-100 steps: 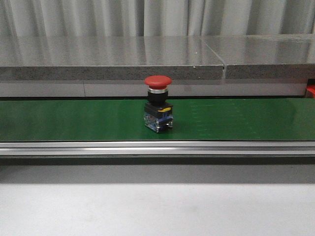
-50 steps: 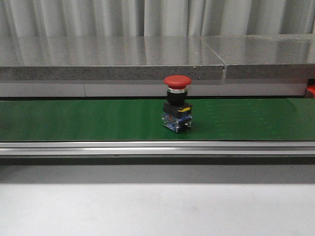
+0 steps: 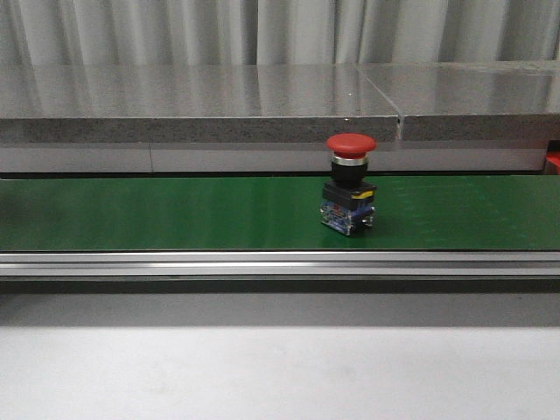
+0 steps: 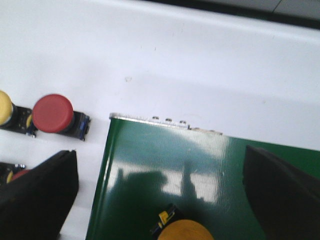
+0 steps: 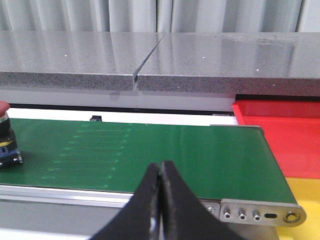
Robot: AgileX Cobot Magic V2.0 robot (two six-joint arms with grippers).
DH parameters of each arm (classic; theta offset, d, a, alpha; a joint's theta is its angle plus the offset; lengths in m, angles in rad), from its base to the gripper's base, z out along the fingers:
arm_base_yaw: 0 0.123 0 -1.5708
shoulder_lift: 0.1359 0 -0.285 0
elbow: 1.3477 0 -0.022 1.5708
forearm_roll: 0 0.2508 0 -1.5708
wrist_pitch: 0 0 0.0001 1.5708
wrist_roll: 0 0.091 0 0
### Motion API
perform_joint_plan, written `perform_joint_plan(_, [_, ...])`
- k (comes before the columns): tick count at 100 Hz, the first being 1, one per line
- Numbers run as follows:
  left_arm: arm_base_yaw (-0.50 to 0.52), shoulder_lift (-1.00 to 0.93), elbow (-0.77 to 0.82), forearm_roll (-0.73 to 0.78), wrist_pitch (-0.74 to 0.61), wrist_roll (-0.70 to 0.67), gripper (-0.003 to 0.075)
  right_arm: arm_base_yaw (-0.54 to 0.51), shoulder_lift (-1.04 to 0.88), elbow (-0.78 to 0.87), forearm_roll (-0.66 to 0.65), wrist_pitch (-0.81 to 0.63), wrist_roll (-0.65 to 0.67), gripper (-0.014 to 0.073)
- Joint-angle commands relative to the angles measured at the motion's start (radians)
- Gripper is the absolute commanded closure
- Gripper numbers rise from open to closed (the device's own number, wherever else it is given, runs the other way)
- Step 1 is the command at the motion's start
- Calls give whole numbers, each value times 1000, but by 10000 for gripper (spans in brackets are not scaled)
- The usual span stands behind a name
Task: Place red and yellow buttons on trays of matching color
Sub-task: 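Place the yellow button onto the conveyor and open the left gripper, then move the right gripper above the red button on the conveyor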
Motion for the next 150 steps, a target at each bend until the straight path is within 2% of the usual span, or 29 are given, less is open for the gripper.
perform_joint_plan(1, [-7, -86, -42, -11, -66, 2, 65, -2, -16, -10, -8, -80, -1, 662])
perform_joint_plan(29, [-57, -290, 30, -11, -89, 54, 71, -2, -16, -10, -8, -80, -1, 662])
perform_joint_plan(62, [-161, -631, 333, -11, -249, 54, 83, -2, -16, -10, -8, -80, -1, 662])
perform_joint_plan(93, [-163, -922, 590, -11, -253, 53, 93, -2, -16, -10, -8, -81, -1, 662])
perform_joint_plan(100, [-163, -975, 632, -11, -253, 53, 145, -2, -16, -10, -8, -82, -1, 662])
perform_joint_plan(107, [-163, -1017, 667, -11, -253, 53, 239, -2, -16, -10, -8, -83, -1, 662])
perform_joint_plan(118, [-163, -1058, 698, -11, -253, 53, 464, -2, -16, -21, -8, -89, -1, 662])
perform_joint_plan(131, [-163, -1064, 700, -11, -258, 53, 739, -2, -2, -99, 24, 12, -1, 662])
perform_joint_plan(150, [-163, -1064, 700, -11, -269, 53, 739, -1, 117, -303, 69, 244, -1, 662])
